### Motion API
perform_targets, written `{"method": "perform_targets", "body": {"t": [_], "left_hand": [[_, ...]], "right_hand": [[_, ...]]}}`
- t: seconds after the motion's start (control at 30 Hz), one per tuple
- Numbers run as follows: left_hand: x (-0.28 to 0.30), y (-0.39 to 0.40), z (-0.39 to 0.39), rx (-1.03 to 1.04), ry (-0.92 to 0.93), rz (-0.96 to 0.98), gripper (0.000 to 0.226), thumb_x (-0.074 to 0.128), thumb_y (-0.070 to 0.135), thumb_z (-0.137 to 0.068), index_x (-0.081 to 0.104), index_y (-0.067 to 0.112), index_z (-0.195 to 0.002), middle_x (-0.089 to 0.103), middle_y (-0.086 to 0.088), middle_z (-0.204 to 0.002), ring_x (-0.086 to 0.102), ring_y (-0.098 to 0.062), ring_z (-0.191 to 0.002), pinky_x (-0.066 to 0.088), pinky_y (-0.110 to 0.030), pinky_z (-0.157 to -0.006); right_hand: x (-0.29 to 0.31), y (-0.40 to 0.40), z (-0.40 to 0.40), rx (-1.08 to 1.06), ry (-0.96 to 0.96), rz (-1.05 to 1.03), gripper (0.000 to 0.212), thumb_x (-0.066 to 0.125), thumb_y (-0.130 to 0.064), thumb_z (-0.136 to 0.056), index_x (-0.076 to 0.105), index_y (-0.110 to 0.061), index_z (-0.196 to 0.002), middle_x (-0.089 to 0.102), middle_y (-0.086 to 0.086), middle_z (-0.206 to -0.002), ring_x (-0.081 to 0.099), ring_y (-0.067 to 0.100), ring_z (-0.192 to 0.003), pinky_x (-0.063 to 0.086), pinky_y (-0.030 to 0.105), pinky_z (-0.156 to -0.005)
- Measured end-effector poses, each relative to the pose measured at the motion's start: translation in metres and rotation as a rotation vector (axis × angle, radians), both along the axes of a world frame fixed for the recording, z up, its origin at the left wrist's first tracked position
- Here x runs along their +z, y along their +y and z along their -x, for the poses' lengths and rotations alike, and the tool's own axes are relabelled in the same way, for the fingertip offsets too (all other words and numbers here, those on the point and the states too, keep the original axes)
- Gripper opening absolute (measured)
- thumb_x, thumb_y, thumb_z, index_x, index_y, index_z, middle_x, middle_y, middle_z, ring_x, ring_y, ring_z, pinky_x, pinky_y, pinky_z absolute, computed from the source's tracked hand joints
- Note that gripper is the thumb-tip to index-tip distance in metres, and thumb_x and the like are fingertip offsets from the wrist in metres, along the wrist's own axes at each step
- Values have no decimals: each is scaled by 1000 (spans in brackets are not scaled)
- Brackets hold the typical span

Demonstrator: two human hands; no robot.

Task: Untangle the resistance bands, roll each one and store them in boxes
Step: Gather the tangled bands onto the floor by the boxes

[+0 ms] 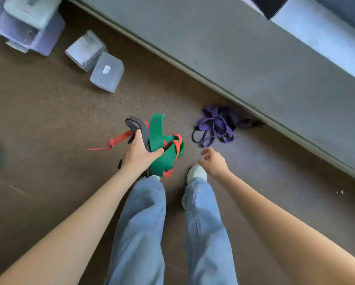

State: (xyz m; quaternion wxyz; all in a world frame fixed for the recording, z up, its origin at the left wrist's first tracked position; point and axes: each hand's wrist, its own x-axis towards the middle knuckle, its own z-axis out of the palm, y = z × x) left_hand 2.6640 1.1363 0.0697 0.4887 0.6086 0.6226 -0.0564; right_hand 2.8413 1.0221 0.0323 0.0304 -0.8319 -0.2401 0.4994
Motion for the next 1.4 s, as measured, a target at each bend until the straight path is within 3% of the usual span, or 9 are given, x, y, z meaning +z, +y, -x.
{"method": "perform_targets", "body": {"t": [0.07, 0.17, 0.43, 0.5, 0.57, 0.67, 0.9, 1.13, 1.4], "left_hand": [[-51, 5, -24, 34, 12, 25, 51, 75, 22, -75, 44, 12, -114, 57, -4, -113, 53, -27, -111, 33, -19, -68], [-130, 9, -59, 53, 46, 18, 58, 76, 27, -73, 46, 10, -119, 58, -10, -120, 53, -30, -112, 45, -37, -84], [-299, -6, -104, -56, 60, -7, 49, 76, 29, -72, 44, 11, -105, 61, -10, -109, 56, -34, -102, 47, -47, -82], [-318, -14, -99, 23, 39, 5, 49, 77, 28, -71, 46, 11, -104, 60, -8, -106, 57, -33, -102, 47, -45, -82], [-324, -17, -92, 97, 25, 22, 49, 77, 27, -70, 48, 10, -106, 60, -8, -106, 57, -32, -103, 47, -44, -84], [-296, -19, -74, 148, 52, 56, 49, 77, 25, -71, 48, 11, -107, 61, -11, -109, 56, -33, -105, 44, -38, -83], [-79, 0, 2, 179, 166, 49, 51, 74, 29, -72, 46, 11, -110, 64, -14, -109, 58, -36, -104, 45, -39, -81], [178, -2, 155, 461, 151, -186, 42, 77, 25, -69, 42, 17, -91, 57, 0, -86, 59, -35, -96, 41, -36, -69], [268, 47, 332, 892, 10, -364, 61, 78, 18, -71, 46, 8, -122, 61, -12, -118, 57, -31, -111, 46, -47, -95]], "right_hand": [[-57, 8, -27, 28, -13, 5, 42, 58, -15, -86, 47, -7, -126, 50, 19, -123, 49, 34, -114, 37, 30, -90], [-151, 14, -69, 146, -80, -17, 50, 60, -11, -82, 45, -8, -129, 45, 20, -125, 46, 36, -115, 35, 30, -91], [-350, 56, -143, 980, -492, -38, 77, 54, -8, -84, 13, -15, -149, 9, 7, -158, 3, 24, -145, 5, 52, -114], [-371, 68, -149, 1030, -570, 52, 64, 46, -5, -87, 20, -8, -145, 29, 14, -149, 20, 28, -142, -1, 53, -114], [-373, 66, -141, 986, -537, 119, 47, 47, -3, -86, 37, -3, -132, 49, 16, -132, 46, 33, -126, 14, 52, -113], [-333, 44, -105, 660, -297, 61, 36, 53, -3, -85, 42, 3, -119, 50, 23, -122, 51, 39, -114, 40, 46, -94], [-72, 60, -7, 188, 154, -121, 45, 62, 0, -76, 48, -4, -119, 56, 9, -101, 52, 25, -90, 33, 18, -60], [202, 100, 129, 39, 477, -396, 41, 69, 0, -78, 52, -15, -112, 57, 5, -105, 52, 16, -90, 47, 32, -78], [290, 183, 275, -237, 441, -482, 32, 65, 4, -76, 56, -17, -99, 60, 10, -98, 56, 14, -66, 45, 15, -44]]}}
